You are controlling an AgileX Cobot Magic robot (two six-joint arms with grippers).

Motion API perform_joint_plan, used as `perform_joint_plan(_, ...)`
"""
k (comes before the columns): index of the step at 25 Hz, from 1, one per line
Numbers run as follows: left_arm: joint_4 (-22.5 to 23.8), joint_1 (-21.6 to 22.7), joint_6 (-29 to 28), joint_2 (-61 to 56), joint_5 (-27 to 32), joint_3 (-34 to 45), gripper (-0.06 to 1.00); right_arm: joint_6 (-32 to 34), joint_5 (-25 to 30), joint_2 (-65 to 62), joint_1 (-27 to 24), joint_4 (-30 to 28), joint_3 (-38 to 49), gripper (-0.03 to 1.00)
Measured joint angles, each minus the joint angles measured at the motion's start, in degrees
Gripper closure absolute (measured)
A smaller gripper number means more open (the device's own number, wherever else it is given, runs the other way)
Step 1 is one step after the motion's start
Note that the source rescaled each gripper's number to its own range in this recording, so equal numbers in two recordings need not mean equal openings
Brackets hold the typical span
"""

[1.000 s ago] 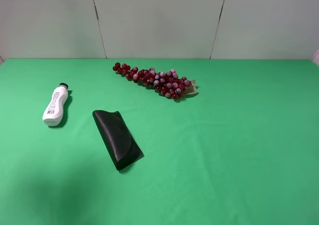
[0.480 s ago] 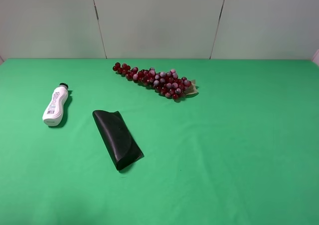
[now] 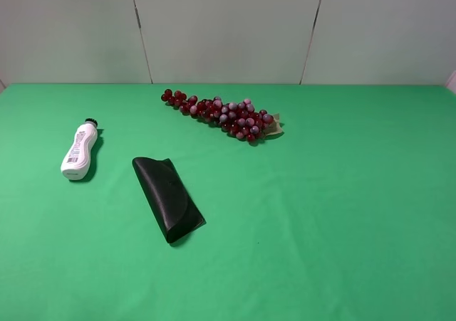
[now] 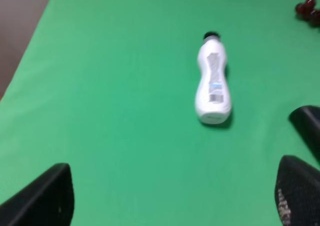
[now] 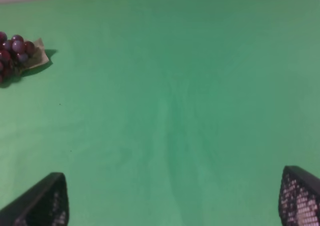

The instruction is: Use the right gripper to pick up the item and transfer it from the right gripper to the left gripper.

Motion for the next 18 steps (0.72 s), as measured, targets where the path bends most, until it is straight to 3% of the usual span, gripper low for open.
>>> perform_joint_plan(6,-1.9,0.0,0.0,-2.75,0.42,0.0,0.1,0.0,0.0,0.0,0.0,0.0,0.0,0.13)
perform_joint_plan(13,-7.82,0.0,0.2,-7.08,5.48,0.55,0.1,0.0,0.0,0.0,0.0,0.0,0.0,0.13)
perform_joint_plan(18,-8.68,0.0,9.1,-12.1,9.76,0.9,0.1,0.0,-0.07,0.0,0.0,0.0,0.0,0.13)
